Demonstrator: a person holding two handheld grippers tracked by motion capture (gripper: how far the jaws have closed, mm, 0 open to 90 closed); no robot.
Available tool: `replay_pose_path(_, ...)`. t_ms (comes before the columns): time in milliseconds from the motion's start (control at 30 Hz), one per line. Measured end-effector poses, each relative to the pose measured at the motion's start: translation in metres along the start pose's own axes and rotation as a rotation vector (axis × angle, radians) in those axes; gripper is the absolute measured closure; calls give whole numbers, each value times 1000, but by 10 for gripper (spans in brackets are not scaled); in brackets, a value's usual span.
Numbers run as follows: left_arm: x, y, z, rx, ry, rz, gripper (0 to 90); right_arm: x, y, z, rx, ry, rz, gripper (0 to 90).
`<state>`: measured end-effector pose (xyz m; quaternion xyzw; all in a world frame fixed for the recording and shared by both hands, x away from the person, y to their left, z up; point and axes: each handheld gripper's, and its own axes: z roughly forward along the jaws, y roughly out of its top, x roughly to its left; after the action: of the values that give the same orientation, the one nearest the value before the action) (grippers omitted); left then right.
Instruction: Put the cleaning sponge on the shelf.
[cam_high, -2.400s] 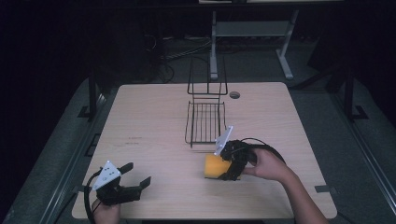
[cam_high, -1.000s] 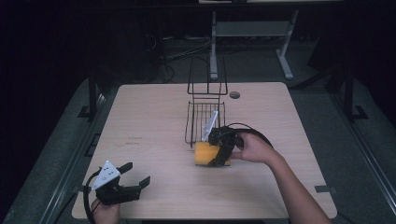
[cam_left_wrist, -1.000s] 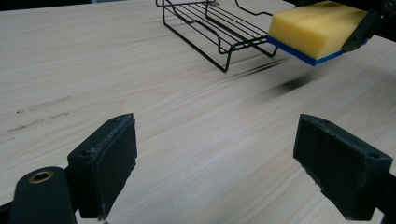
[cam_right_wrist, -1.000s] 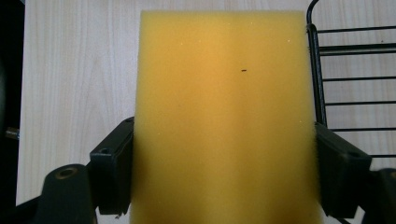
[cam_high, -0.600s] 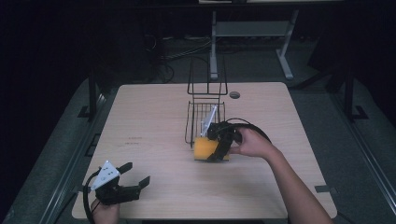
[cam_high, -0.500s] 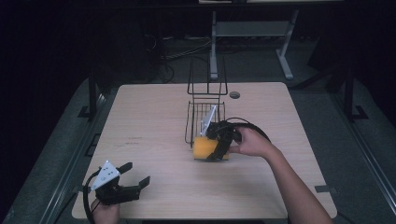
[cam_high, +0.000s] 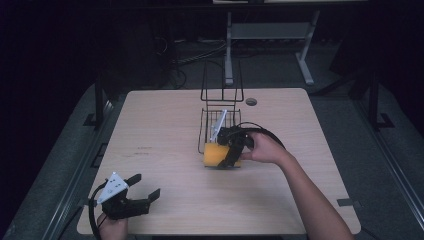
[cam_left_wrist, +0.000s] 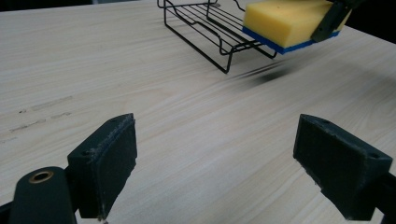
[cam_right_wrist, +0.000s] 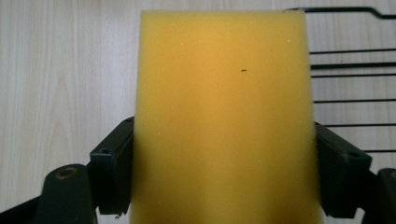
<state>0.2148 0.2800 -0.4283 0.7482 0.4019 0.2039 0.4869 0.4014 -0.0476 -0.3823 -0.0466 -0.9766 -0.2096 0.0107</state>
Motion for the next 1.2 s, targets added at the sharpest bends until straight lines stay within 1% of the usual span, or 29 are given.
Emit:
replay_pose_path(33,0,0,0,-1,0,-1,128,-4,0,2,-2,0,-3,216)
replay_pose_path(67,0,0,0,-1,0,-2,128,-4,0,2,-2,0,-3,216)
replay_pose_path(100,0,0,0,0,1,-3,128,-6,0,3,7,3,11,216)
replay_pose_path(133,0,0,0,0,0,-3,128,-7,0,3,9,3,11,216)
replay_pose_path(367,1,0,0,2,0,-4,128,-12,7,3,20,-2,-8,215)
replay_pose_path(400,1,0,0,2,0,-4,128,-15,7,3,6,7,0,216)
replay_pose_path(500,1,0,0,-1,-2,-5,128,-20,6,6,28,-2,14,216)
replay_pose_path(533,1,0,0,-1,-2,-5,128,-23,5,6,31,9,16,216)
replay_pose_path(567,1,0,0,-1,-2,-5,128,-23,5,6,31,9,16,216)
replay_pose_path(600,1,0,0,-3,-2,-6,128,-27,5,6,26,2,20,216)
replay_pose_path(733,1,0,0,-5,-1,-10,128,-30,6,6,30,-3,28,216)
replay_pose_path(767,2,0,0,-5,-1,-10,128,-31,7,6,28,-9,20,216)
replay_pose_path(800,2,0,0,-6,1,-10,128,-31,9,7,16,-3,20,216)
replay_pose_path(900,3,0,-1,-7,0,-12,128,-32,9,8,15,-3,18,216)
replay_pose_path(967,3,0,-1,-6,0,-11,128,-34,8,9,22,-6,28,216)
replay_pose_path(1067,3,0,-1,-9,-6,-16,128,-39,6,11,18,-1,38,216)
replay_pose_path(1167,3,0,-1,-13,-6,-21,128,-39,7,12,14,7,37,216)
replay_pose_path(1200,3,0,-1,-16,-5,-23,128,-40,7,13,15,5,30,216)
